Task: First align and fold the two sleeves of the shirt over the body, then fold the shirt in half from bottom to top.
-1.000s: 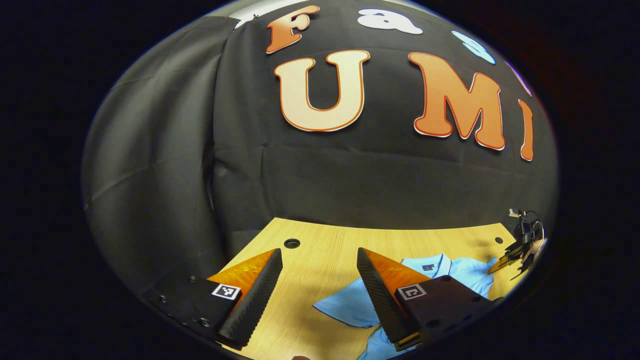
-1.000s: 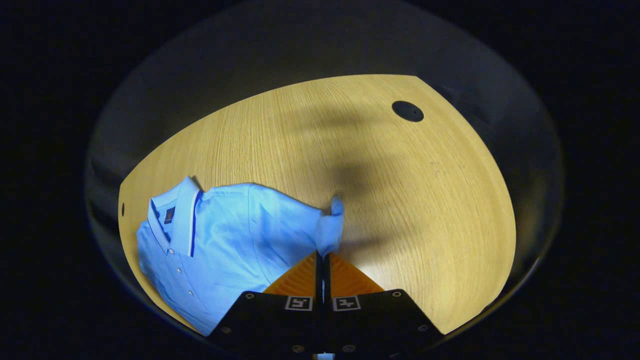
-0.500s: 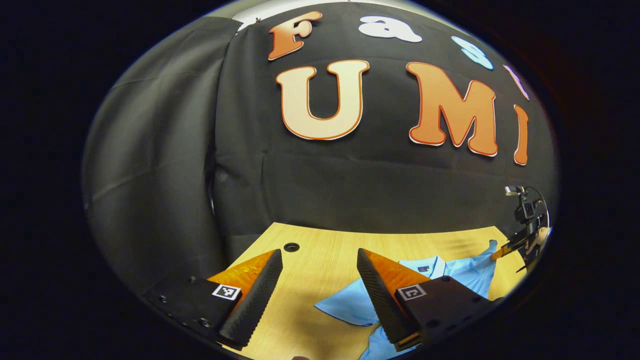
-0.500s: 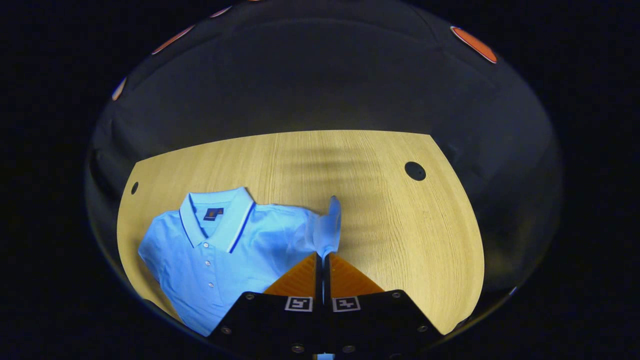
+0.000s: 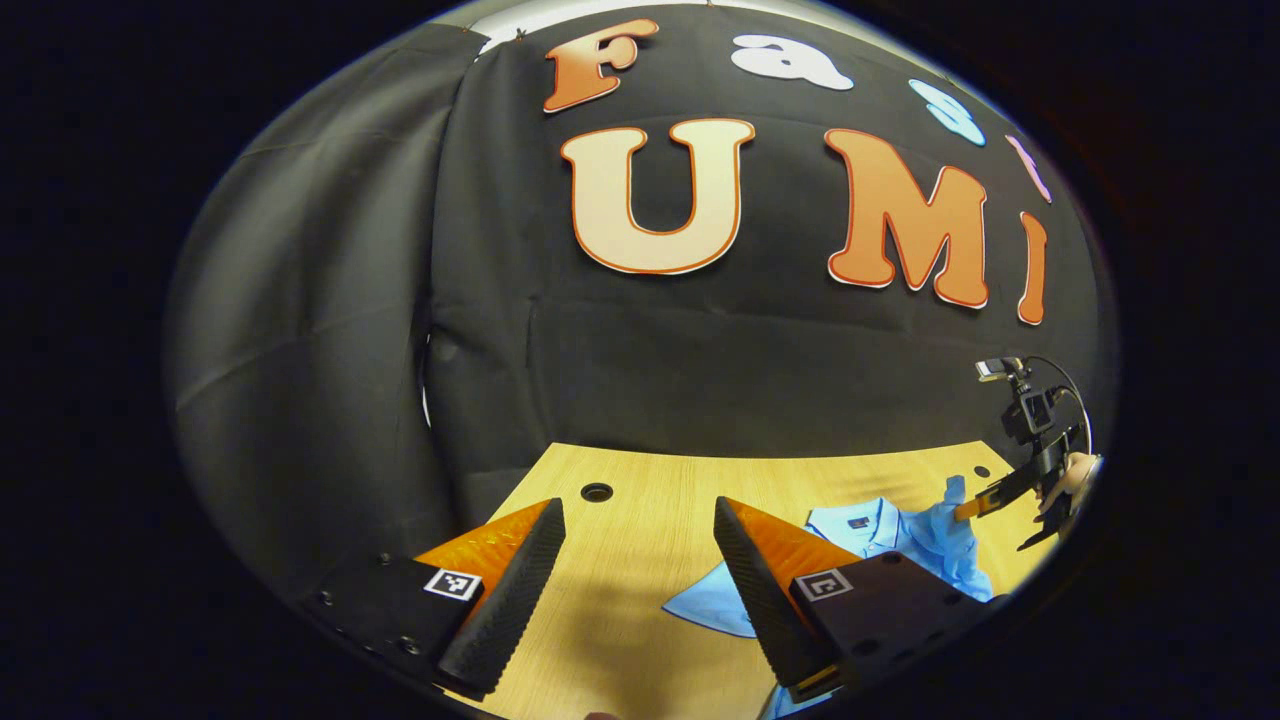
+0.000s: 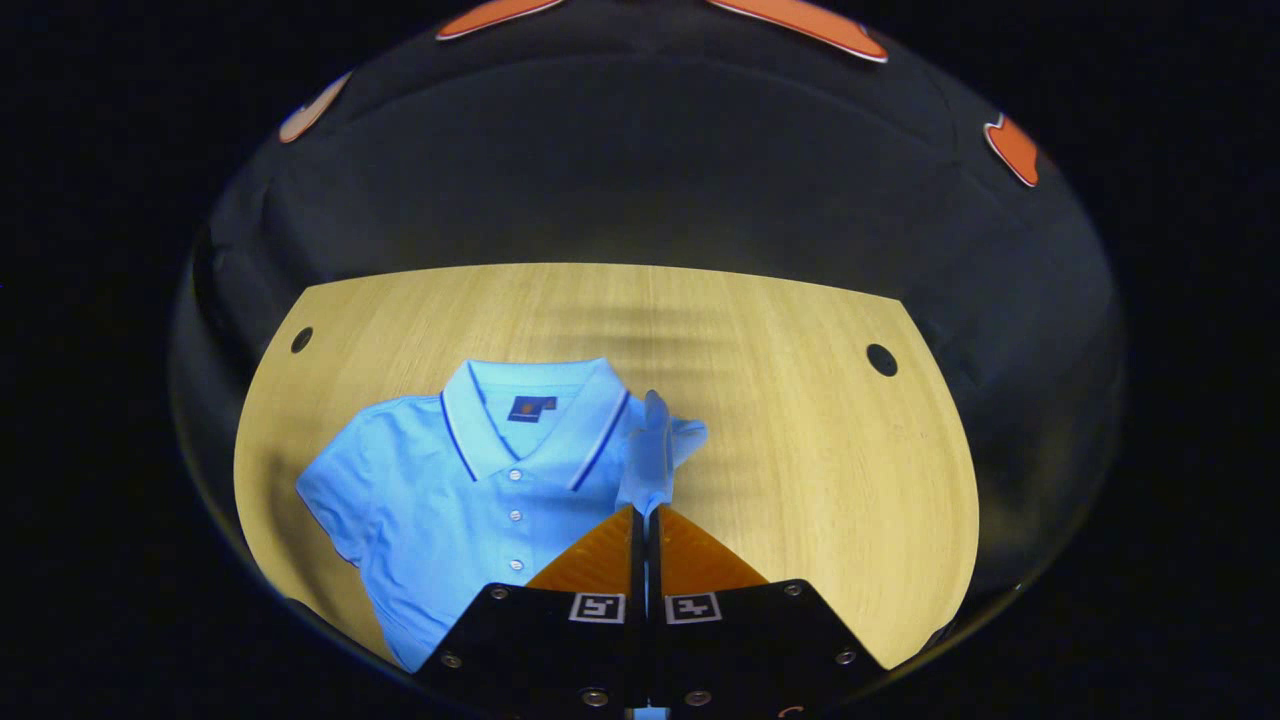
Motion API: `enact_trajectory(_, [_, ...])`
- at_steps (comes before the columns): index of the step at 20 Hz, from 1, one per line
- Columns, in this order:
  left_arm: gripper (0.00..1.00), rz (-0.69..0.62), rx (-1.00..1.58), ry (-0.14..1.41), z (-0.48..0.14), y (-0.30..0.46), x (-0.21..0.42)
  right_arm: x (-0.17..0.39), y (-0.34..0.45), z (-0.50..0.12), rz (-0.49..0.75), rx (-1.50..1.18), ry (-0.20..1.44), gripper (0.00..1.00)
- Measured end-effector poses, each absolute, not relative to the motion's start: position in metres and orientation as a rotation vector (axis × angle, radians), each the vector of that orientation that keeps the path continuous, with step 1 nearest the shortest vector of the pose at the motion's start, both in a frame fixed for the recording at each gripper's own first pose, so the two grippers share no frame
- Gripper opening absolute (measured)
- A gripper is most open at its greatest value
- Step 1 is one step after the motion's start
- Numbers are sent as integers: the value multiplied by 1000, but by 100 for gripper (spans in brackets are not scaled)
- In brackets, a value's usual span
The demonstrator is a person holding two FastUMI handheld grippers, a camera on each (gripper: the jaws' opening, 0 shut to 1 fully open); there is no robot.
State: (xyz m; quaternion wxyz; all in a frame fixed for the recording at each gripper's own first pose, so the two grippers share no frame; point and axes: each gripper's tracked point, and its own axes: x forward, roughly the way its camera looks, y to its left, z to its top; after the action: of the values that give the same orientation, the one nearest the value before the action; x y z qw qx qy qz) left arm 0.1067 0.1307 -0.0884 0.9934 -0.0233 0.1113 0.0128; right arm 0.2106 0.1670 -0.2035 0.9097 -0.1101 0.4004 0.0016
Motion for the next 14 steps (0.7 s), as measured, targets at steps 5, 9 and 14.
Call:
enact_trajectory(5, [98, 26, -45, 250, -102, 150, 104, 197, 220, -228, 79, -221, 858, 1])
enact_trajectory(9, [98, 29, -62, 268, -109, 156, 100, 186, 253, -235, 142, -206, 862, 7])
enact_trajectory(14, [98, 29, -82, 307, -120, 152, 100, 167, 275, -232, 217, -140, 867, 45])
